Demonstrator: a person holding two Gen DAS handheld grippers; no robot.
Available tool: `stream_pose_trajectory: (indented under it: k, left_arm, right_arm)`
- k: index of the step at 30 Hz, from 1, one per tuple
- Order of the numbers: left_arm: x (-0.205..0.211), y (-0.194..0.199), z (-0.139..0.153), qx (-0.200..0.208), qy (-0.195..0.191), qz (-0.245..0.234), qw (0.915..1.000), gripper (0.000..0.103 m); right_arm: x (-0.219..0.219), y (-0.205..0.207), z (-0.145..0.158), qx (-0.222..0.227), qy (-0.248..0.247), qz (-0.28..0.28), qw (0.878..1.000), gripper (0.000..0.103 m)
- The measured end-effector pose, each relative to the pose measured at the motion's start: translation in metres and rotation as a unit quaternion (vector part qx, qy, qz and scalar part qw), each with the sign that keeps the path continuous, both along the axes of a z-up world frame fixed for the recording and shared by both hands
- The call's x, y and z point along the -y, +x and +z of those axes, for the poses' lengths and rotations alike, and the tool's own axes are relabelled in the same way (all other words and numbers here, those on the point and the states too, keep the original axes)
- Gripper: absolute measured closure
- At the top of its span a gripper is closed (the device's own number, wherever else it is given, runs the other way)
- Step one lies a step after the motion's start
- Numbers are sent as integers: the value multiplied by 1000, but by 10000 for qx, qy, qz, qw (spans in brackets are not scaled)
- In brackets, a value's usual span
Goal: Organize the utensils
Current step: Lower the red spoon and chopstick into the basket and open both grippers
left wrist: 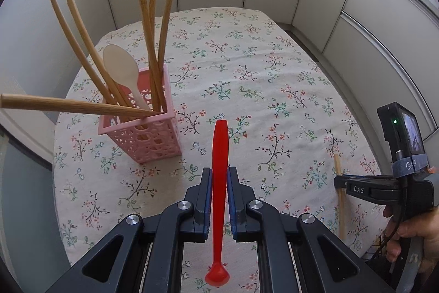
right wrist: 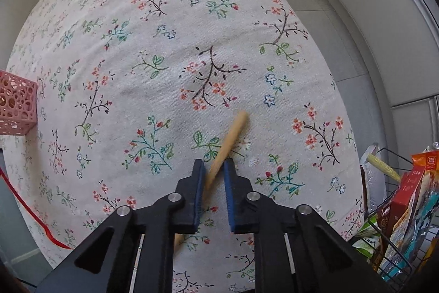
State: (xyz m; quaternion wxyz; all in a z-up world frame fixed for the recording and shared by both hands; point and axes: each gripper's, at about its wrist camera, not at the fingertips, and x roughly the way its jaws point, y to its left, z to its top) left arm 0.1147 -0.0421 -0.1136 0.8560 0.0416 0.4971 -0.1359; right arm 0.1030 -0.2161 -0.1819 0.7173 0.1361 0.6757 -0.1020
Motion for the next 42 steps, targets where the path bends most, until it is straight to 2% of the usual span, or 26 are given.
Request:
stream_pose_trajectory:
  k: [5, 10, 16, 21, 23, 28, 31, 36, 38, 42]
  left_arm:
    - [-18, -3, 3, 24, -78, 92, 9999, 92]
    - [-35, -13, 15, 185, -190, 119, 9996, 92]
    - [-62, -33, 50, 717, -436, 242, 9962, 92]
    - [-83, -45, 83, 1286, -782, 524, 9872, 93]
    - [-89, -50, 95, 1545, -876, 626, 9821, 93]
    - [-106, -59, 116, 2115, -1183, 883, 9662, 93]
    - [-118, -68, 134, 2572, -1451, 1090, 9492, 93]
    - [-141, -77, 159, 3393, -1656, 1616, 9118, 93]
    - [-144, -67, 158, 3472, -1707, 1790, 9046, 93]
    - [-145, -30, 137, 3362, -1733, 2056, 9026, 93]
  right_arm:
    - [-16, 19, 6, 206, 288, 140, 9993, 96]
    - [-35, 34, 26, 628, 514, 219, 9965, 96]
    - [-49, 38, 66, 1457, 907, 345, 9846, 96]
    - [-55, 30, 100, 2090, 1103, 595, 9699, 96]
    - [-43, 14, 109, 2287, 1150, 693, 9642, 96]
    - [-45, 5, 134, 2761, 1350, 840, 9479, 96]
    - [-47, 4, 149, 3032, 1422, 885, 9381, 96]
    - [-51, 4, 184, 3590, 1455, 949, 9170, 96]
    - [-52, 5, 198, 3822, 1477, 953, 9072, 96]
    - [-57, 15, 218, 4162, 1519, 962, 8913, 96]
